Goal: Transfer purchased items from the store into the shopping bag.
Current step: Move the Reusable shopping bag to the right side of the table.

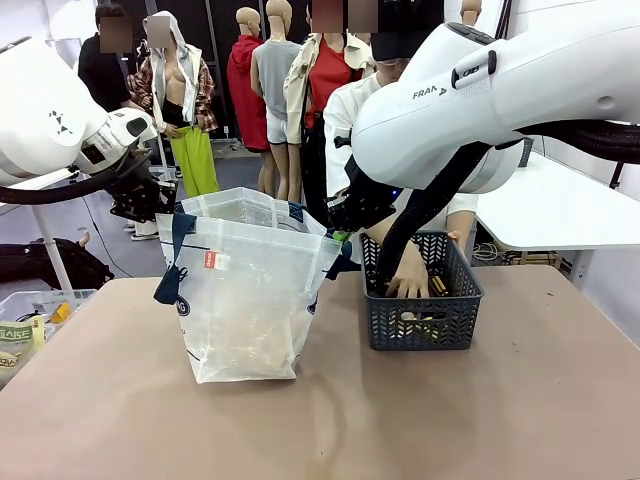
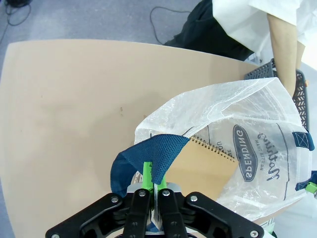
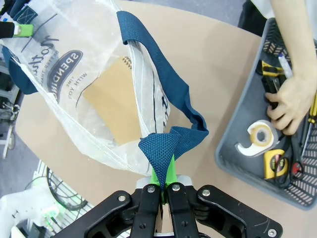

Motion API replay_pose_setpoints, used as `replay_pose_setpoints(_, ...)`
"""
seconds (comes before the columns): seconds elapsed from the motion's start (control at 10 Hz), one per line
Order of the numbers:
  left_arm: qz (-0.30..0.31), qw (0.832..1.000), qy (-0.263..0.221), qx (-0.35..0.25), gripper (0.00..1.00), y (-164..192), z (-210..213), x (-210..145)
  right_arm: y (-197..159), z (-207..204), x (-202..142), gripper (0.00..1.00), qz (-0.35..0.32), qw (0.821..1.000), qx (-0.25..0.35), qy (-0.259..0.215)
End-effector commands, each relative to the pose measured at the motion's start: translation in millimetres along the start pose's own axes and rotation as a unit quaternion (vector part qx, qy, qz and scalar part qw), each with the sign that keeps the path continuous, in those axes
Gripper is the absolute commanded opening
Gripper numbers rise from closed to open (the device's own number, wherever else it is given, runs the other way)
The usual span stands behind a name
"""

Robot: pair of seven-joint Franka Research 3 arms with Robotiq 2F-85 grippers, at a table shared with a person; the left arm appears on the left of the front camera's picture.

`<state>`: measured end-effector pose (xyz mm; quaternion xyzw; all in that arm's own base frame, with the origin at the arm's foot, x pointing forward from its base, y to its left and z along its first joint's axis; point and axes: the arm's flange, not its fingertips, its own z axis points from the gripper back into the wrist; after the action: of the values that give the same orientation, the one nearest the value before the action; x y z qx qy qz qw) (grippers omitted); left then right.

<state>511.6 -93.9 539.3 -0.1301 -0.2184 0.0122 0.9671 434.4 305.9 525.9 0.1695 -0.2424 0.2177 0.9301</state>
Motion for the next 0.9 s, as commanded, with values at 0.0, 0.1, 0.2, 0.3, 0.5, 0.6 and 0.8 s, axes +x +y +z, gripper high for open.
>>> replay_pose_setpoints(0.0,0.002,1.0,-0.003,0.001,0.0,3.2,1.5,2.0,-1.0,0.1,0.0,0.0,-0.001,1.0,0.0,0.0)
replay_pose_setpoints(0.1,0.002,1.0,-0.003,0.001,0.0,3.2,1.5,2.0,-1.0,0.1,0.0,0.0,-0.001,1.0,0.0,0.0)
replay_pose_setpoints(0.2,0.002,1.0,-0.003,0.001,0.0,3.2,1.5,2.0,-1.0,0.1,0.0,0.0,-0.001,1.0,0.0,0.0)
replay_pose_setpoints(0.3,0.002,1.0,-0.003,0.001,0.0,3.2,1.5,2.0,-1.0,0.1,0.0,0.0,-0.001,1.0,0.0,0.0)
replay_pose_setpoints(0.5,0.002,1.0,-0.003,0.001,0.0,3.2,1.5,2.0,-1.0,0.1,0.0,0.0,-0.001,1.0,0.0,0.0)
replay_pose_setpoints(0.6,0.002,1.0,-0.003,0.001,0.0,3.2,1.5,2.0,-1.0,0.1,0.0,0.0,-0.001,1.0,0.0,0.0)
replay_pose_setpoints(0.8,0.002,1.0,-0.003,0.001,0.0,3.2,1.5,2.0,-1.0,0.1,0.0,0.0,-0.001,1.0,0.0,0.0)
